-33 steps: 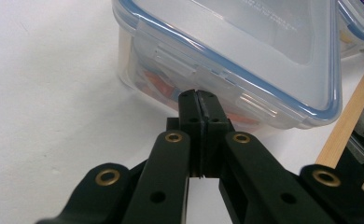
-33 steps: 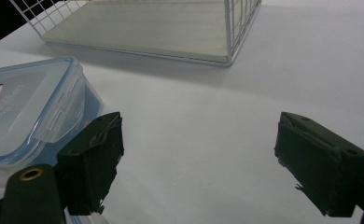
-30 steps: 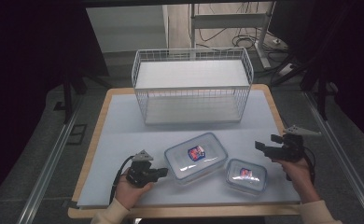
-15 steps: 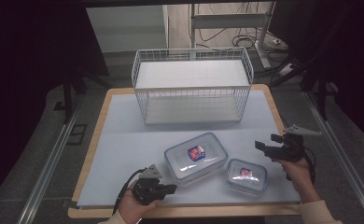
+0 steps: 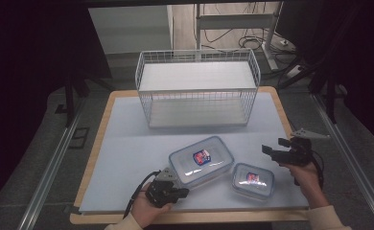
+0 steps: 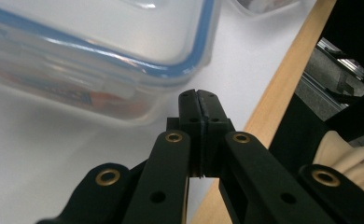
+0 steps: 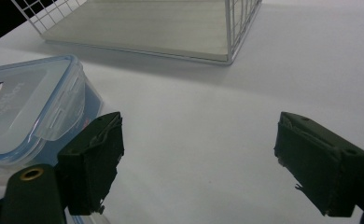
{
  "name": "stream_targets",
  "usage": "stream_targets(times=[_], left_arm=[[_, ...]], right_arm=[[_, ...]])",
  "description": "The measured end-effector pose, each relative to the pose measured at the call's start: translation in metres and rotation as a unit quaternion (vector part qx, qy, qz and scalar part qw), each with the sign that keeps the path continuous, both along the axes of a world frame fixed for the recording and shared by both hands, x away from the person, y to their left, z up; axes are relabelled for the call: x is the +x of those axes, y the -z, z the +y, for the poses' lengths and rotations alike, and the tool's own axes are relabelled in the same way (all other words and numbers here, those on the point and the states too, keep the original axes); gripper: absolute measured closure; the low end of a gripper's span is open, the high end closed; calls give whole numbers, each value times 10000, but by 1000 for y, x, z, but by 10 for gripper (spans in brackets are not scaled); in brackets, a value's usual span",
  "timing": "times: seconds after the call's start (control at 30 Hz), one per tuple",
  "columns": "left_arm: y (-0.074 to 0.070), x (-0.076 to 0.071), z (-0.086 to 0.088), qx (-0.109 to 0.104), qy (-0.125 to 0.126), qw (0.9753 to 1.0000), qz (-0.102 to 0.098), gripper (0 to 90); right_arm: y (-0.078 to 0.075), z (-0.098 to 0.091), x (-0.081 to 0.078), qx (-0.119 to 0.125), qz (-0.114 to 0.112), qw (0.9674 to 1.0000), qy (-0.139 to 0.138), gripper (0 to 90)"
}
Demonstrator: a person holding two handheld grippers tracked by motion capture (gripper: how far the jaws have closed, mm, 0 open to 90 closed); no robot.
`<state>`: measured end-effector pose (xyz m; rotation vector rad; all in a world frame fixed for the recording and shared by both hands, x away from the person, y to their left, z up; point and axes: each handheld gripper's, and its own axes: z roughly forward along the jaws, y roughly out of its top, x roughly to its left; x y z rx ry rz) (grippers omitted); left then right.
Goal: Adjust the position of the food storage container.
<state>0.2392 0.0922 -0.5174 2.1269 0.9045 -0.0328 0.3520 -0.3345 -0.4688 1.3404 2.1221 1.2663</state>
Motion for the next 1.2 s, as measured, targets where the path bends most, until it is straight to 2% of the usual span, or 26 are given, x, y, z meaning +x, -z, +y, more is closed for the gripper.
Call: stream_targets(times=[0.03,0.17,0.2,0.37,0.53,0.6,0.7,0.73,0.83,0.87,1.2], left_arm=[[0,2,0,-53,38,10000,43,900],[0,5,-5,-26,59,10000,-23,900],[0,8,-5,43,22,10000,-55,900],[1,18,0,-5,-109,9999,2,900],[2,30,3,63,-211,9997,-51,900],[4,38,6,-8,-306,9995,-5,900],[4,42,8,-4,-332,9994,-18,900],[6,46,9,-98,-370,9993,39,900],[6,49,10,-102,-383,9992,47,900],[5,51,11,-21,-368,9993,2,900],[6,63,16,-79,-551,9984,16,900]], right_arm=[[0,0,0,3,9,10000,0,152],[1,-1,0,9,27,10000,9,151],[1,-1,0,6,24,10000,5,151],[0,-1,0,6,20,10000,2,152],[1,-1,1,-5,31,10000,4,152],[1,-1,1,-5,36,10000,4,152],[1,-1,1,-13,35,10000,6,153],[2,-2,1,-17,39,10000,12,153],[3,-1,2,-17,50,10000,22,153],[3,-1,2,-10,51,10000,17,153],[3,-2,2,-27,54,10000,26,153]])
